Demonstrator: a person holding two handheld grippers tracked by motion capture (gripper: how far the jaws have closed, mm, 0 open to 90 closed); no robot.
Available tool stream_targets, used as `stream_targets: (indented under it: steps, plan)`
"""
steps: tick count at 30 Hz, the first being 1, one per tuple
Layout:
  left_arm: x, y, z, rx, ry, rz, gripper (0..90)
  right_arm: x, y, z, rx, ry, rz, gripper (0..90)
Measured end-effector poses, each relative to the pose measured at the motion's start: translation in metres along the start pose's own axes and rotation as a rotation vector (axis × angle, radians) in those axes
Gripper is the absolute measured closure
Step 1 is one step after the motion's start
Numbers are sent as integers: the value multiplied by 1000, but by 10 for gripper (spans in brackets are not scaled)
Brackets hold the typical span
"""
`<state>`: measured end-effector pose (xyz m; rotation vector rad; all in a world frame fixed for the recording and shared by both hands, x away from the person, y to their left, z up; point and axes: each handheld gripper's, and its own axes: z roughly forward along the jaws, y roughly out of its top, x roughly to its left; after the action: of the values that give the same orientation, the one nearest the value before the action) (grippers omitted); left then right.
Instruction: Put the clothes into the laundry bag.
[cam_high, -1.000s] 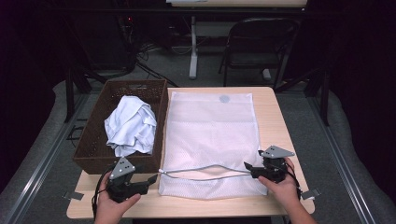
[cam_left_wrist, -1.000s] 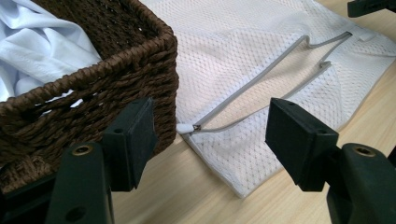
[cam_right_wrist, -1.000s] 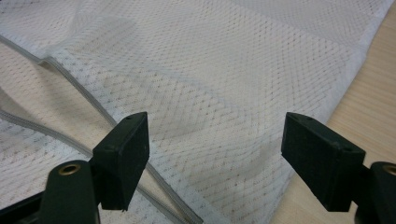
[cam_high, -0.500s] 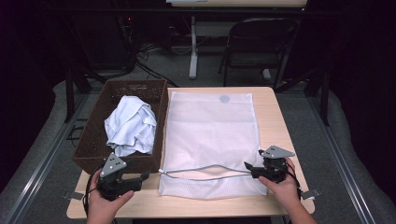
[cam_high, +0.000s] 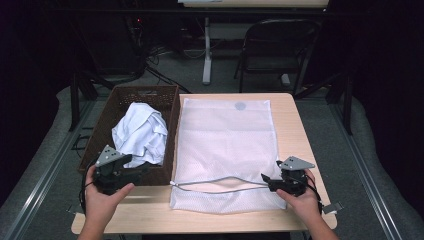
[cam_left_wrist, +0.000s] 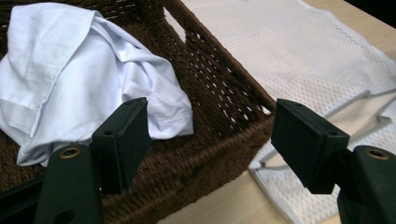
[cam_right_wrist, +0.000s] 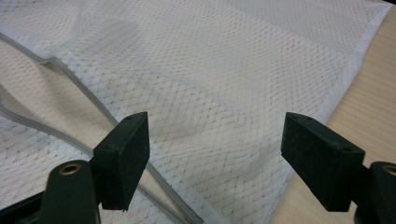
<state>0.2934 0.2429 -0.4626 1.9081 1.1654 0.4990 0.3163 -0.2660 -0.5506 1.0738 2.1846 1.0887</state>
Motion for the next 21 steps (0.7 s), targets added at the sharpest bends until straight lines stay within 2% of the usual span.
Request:
stream_targets:
  steps: [7,15,18,21]
  plan:
    - [14,22,11,43,37,8,280,0,0,0,-1,-1,1,237]
    - [21,33,18,52,75,-2,266,-1,0,0,-3,1,-2,239]
    - [21,36,20,61,94,-4,241,-1,0,0,1,2,3,239]
    - [25,43,28,90,127,-25,176,0,0,0,3,3,-1,239]
